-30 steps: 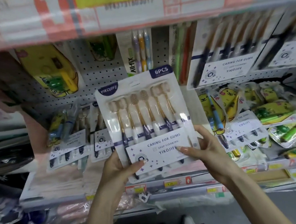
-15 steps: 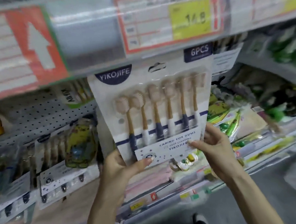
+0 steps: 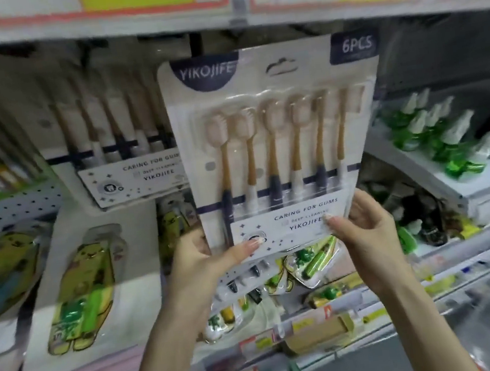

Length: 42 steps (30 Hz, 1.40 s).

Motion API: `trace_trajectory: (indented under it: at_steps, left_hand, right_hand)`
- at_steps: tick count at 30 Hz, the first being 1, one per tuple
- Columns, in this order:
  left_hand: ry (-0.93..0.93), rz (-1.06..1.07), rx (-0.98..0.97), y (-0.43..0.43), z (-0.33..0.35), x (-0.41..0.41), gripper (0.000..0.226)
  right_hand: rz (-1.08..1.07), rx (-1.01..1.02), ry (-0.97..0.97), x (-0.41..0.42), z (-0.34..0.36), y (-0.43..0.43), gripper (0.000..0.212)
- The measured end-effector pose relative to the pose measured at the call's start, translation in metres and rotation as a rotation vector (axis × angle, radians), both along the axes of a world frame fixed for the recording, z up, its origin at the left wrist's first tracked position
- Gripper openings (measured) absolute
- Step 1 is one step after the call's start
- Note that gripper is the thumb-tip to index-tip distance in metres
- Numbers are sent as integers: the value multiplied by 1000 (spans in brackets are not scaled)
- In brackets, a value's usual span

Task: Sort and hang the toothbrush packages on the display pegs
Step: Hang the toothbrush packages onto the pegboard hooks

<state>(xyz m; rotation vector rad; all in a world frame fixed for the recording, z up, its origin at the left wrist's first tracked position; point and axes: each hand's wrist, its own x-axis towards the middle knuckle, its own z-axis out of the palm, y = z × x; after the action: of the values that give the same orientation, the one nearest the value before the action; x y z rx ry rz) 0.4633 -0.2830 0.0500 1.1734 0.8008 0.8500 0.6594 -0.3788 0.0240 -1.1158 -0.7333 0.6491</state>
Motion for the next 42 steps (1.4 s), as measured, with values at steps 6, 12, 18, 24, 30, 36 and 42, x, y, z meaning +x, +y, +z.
trace_trajectory:
  at_steps: [6, 12, 18, 24, 30, 36, 42]
  left_hand:
    - [109, 34, 25, -13, 6, 29, 31]
    - [-7, 45, 21, -14, 16, 39, 26]
    - [-30, 57, 72, -22, 17, 41, 26]
    - [15, 55, 89, -23, 15, 46, 25]
    - [-48, 50, 72, -21, 18, 52, 24]
    - [-98, 45, 71, -16, 18, 50, 26]
    - [-90, 48, 64, -14, 11, 50, 24]
  right_hand:
    - [32, 33, 25, 32, -1, -5, 60]
    - [56, 13, 12, 43, 7, -3, 58]
    - [131, 63, 70, 46, 4, -5, 52]
    - [140, 67, 117, 50, -2, -8, 41]
    - [131, 93, 129, 53, 4, -5, 47]
    - [138, 73, 147, 53, 4, -1, 56]
    - [139, 46, 140, 55, 1, 1, 57]
